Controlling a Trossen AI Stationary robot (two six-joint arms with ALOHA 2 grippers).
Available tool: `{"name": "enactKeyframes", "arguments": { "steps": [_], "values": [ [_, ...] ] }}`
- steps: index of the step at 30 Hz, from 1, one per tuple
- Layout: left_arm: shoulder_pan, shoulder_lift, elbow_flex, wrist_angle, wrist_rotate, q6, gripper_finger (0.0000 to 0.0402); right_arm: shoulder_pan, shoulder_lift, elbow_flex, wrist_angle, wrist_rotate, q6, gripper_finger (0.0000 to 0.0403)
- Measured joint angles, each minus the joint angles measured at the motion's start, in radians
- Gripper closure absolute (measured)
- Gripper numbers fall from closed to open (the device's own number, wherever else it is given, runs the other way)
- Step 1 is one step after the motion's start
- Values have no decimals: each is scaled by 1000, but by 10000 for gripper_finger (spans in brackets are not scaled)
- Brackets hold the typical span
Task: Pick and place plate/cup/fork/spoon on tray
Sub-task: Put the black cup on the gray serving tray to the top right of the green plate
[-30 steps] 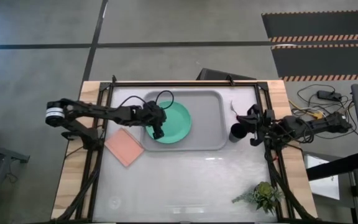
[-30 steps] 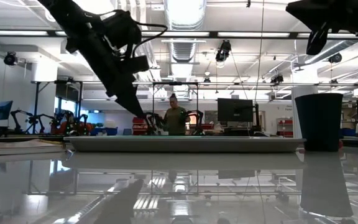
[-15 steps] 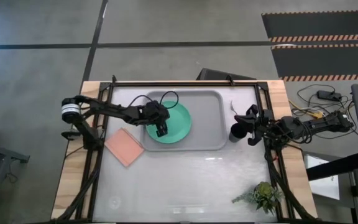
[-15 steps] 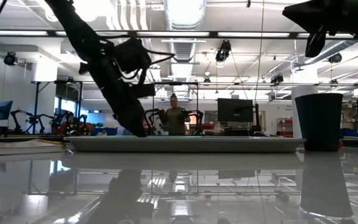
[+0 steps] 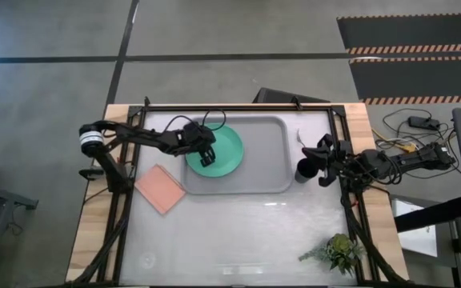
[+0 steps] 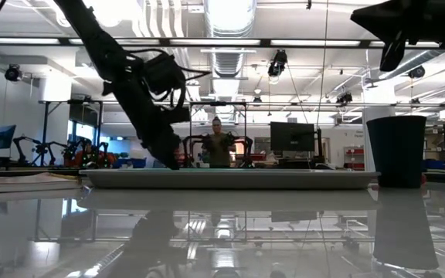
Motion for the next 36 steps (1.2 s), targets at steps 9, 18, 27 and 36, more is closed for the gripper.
{"name": "enactKeyframes", "arguments": {
  "steps": [9,18,27,36],
  "values": [
    [-6,-171,-3,37,90,75,401,0,15,3,-7,103,106,394],
    [-7,-357,-4,194,313,301,401,-2,147,274,-515,232,272,394],
    [-6,-453,-5,260,311,468,401,-48,318,600,-1086,212,557,394],
    [-5,-478,-6,270,281,478,401,-69,448,849,-1531,-10,853,394]
  ]
}}
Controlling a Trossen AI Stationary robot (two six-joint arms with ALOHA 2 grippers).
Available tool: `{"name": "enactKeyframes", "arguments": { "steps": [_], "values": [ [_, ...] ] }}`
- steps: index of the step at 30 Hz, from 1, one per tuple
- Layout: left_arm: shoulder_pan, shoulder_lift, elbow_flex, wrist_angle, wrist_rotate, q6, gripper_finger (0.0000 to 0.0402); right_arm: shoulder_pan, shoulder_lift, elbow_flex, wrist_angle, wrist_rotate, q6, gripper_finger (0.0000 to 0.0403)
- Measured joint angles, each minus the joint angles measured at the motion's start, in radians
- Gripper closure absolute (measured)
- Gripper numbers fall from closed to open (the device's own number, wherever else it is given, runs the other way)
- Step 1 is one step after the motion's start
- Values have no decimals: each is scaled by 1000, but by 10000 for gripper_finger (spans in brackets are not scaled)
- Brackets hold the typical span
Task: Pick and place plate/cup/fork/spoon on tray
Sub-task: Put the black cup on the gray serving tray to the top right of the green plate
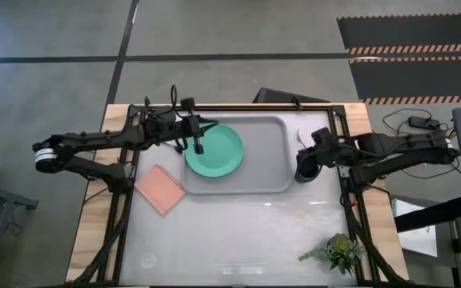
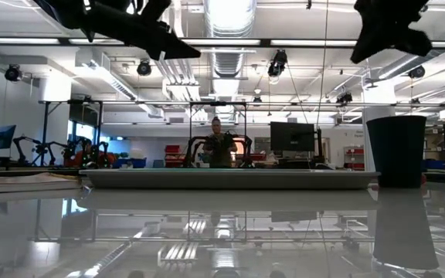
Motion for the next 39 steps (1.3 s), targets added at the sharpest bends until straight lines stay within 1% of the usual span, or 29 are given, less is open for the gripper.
{"name": "enactKeyframes", "arguments": {
  "steps": [5,11,15,18,21,27,32,39],
  "values": [
    [1,0,-1,-9,-34,0,401,0,86,147,-170,-110,121,394],
    [1,0,-1,-23,-86,-3,401,0,235,270,-259,-212,143,394],
    [1,-2,-1,-67,-102,-4,401,0,339,309,-377,-308,144,394],
    [1,-13,-1,-106,-103,-4,401,-6,400,313,-492,-347,148,394],
    [1,-27,-1,-135,-103,-4,402,-21,441,309,-551,-368,128,394],
    [1,-68,-3,-167,-103,-10,402,-60,476,307,-527,-366,35,394],
    [1,-98,-3,-213,-103,-11,402,-87,481,298,-481,-330,-24,394],
    [0,-133,-16,-227,-102,-12,402,-148,473,199,-351,-323,-115,394]
  ]
}}
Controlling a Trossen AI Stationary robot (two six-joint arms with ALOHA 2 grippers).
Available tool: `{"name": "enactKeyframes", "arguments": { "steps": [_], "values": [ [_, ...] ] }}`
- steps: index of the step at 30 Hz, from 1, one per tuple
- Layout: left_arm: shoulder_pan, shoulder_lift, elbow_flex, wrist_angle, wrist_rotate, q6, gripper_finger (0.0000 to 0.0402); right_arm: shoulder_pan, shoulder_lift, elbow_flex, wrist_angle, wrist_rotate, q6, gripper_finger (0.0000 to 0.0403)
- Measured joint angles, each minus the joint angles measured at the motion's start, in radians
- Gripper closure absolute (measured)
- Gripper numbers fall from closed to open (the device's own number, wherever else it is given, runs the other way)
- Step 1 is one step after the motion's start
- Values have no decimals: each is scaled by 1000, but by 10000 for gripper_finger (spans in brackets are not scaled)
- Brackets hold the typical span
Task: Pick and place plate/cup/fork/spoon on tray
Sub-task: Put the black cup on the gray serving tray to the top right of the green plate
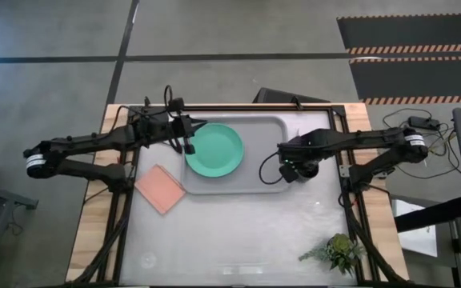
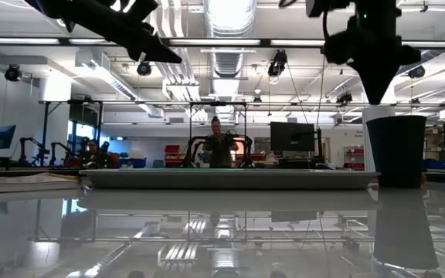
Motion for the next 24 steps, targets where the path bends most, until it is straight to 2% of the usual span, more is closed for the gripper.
{"name": "enactKeyframes", "arguments": {
  "steps": [4,10,24],
  "values": [
    [0,-20,-19,1,0,1,402,-32,-8,-63,48,18,-23,394],
    [0,-64,-39,7,0,0,402,-58,-40,-105,107,-16,-30,386],
    [1,-86,-53,8,0,-1,402,-57,-44,-109,111,-19,-1,253]
  ]
}}
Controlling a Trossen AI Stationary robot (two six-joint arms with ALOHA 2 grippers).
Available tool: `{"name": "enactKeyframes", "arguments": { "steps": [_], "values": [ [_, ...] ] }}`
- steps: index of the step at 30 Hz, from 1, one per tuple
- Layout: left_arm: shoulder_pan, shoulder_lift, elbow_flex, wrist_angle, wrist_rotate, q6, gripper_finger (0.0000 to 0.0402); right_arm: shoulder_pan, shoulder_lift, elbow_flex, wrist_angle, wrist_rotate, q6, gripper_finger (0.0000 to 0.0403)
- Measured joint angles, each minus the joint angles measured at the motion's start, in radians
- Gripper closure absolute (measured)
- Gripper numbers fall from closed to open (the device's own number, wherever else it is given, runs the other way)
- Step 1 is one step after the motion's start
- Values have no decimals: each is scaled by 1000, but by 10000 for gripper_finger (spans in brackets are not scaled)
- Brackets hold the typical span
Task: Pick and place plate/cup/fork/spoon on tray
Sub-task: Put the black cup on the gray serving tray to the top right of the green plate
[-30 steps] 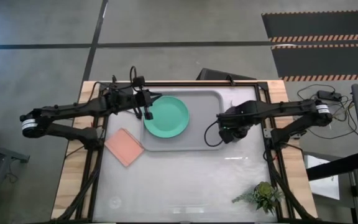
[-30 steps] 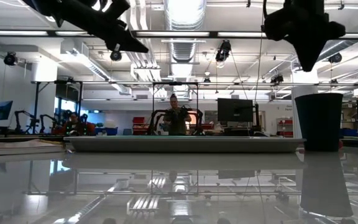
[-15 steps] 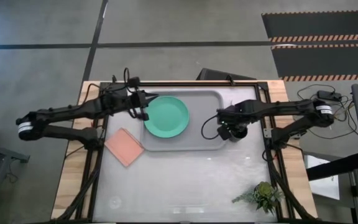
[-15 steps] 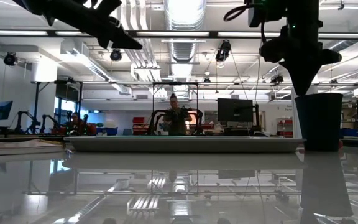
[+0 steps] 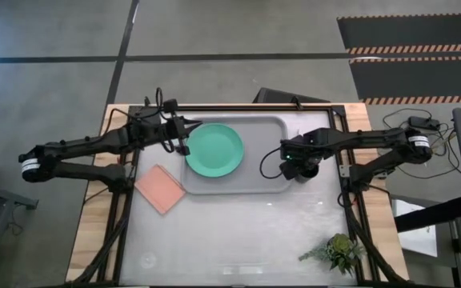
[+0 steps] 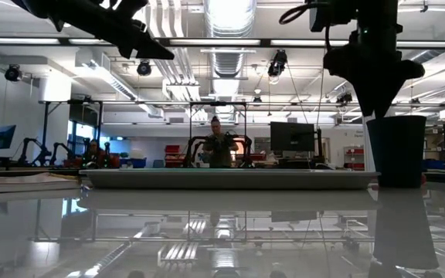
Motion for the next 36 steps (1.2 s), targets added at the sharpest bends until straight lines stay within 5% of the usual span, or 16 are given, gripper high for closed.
{"name": "enactKeyframes", "arguments": {
  "steps": [5,19,29,36],
  "values": [
    [0,0,0,1,0,0,402,0,0,-4,10,0,3,244],
    [0,0,0,1,0,0,402,0,1,-78,96,0,33,297],
    [0,0,-1,1,0,0,402,0,0,-70,97,-27,41,382],
    [0,0,-1,1,0,0,402,0,0,-40,60,-44,4,394]
  ]
}}
